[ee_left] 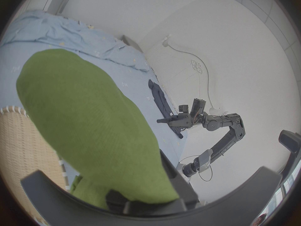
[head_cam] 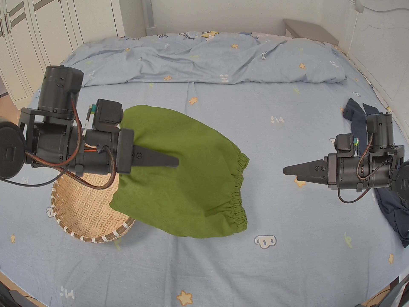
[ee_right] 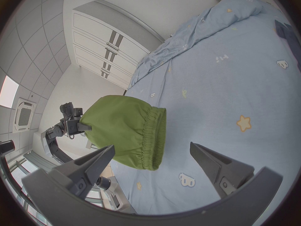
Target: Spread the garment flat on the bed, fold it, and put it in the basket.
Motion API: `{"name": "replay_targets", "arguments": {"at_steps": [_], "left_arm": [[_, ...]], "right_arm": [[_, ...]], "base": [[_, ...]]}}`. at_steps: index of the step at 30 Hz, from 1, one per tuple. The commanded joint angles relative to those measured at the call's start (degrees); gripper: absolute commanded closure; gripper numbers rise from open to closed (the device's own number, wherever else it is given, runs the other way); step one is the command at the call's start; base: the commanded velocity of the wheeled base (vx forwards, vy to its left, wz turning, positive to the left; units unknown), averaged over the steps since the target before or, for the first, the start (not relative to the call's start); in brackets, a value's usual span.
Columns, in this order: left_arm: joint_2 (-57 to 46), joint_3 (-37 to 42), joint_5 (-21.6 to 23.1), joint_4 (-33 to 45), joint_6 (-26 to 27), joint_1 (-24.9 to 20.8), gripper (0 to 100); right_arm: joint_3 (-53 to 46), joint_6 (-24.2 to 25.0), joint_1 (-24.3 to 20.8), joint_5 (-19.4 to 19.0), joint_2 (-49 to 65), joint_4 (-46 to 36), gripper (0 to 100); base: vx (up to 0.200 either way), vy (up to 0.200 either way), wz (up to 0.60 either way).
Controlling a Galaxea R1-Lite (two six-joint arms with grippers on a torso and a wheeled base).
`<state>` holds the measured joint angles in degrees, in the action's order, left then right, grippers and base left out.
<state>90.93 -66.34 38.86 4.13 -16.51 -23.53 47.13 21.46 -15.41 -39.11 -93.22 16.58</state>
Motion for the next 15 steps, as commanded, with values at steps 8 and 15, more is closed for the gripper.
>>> {"name": "replay_targets", "arguments": {"at_steps": [8, 15], "left_arm": [[-5.76, -2.3, 0.78, -2.55, 1.3, 15.18, 100], [-7.61, -1.77, 1.39, -2.73, -0.9, 22.12, 100]], "right_arm": [[-0.02, -0.01, 0.12, 0.0, -0.29, 0.03, 0], [-0.02, -0.01, 0.03, 0.0, 0.15, 0.03, 0]], "base": [[0.0, 0.0, 0.0], [0.0, 0.0, 0.0]]}}
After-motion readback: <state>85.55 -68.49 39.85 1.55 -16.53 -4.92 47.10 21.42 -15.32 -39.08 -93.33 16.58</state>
